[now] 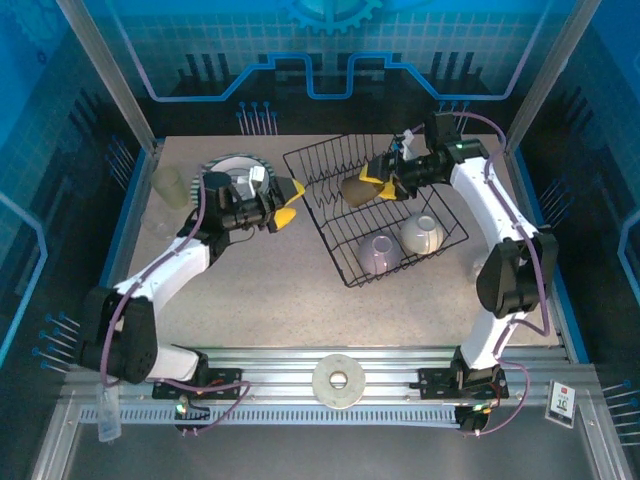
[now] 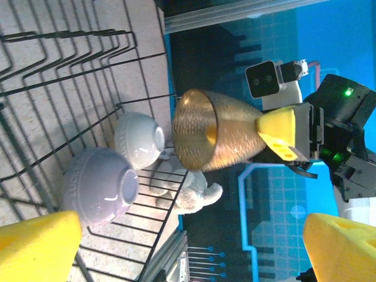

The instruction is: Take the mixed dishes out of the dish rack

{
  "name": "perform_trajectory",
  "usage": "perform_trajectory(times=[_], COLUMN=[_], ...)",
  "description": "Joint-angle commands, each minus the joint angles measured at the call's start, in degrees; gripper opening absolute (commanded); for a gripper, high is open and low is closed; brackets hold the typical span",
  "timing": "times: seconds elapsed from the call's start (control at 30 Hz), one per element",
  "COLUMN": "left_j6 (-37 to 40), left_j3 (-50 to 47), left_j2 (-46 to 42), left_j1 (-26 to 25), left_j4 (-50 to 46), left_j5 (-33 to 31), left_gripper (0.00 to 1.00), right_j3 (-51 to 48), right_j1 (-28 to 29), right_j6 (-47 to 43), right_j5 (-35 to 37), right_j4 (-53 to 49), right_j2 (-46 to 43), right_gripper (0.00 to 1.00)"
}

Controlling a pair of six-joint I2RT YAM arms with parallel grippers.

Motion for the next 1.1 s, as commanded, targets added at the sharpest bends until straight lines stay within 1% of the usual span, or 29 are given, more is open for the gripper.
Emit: perform_trajectory(times=[0.0, 0.17, 0.33, 0.47, 0.6, 0.73, 0.83, 1.0, 1.07], left_j6=[-3.4, -7.0, -14.6, -19.1, -22.0, -22.8, -22.5, -18.9, -18.3], left_j3=[4.0, 7.6, 8.9, 9.5, 7.6, 4.2, 2.1, 0.6, 0.9], left_j2=[3.5, 8.7, 13.4, 14.9, 14.0, 11.2, 8.7, 4.8, 4.5], left_j1=[-1.4, -4.2, -6.8, -8.2, -8.4, -8.5, -8.6, -9.0, -9.2], left_j4=[11.0, 19.4, 32.1, 38.7, 42.5, 42.2, 40.6, 34.3, 33.4], left_j5=[5.4, 8.8, 8.9, 8.8, 7.4, 5.2, 4.1, 3.5, 3.6], left_gripper=[0.95, 0.94, 0.89, 0.85, 0.77, 0.68, 0.64, 0.62, 0.59], right_j3=[-2.8, -7.6, -11.4, -11.8, -11.5, -11.6, -11.2, -11.2, -10.8], right_j1=[1.7, 3.7, 4.7, 4.7, 4.3, 4.2, 4.2, 4.4, 4.7], right_j6=[5.6, 11.3, 16.9, 17.1, 17.0, 18.0, 18.5, 19.9, 19.8], right_j5=[-9.4, -12.9, -15.1, -15.6, -16.0, -16.5, -16.6, -16.8, -16.8], right_j4=[6.6, 14.7, 22.4, 22.8, 22.7, 24.3, 24.9, 26.8, 26.4], right_j2=[-3.4, -5.6, -7.0, -7.3, -7.2, -6.8, -6.4, -6.1, -5.9], right_gripper=[0.37, 0.38, 0.37, 0.37, 0.37, 0.37, 0.36, 0.36, 0.36])
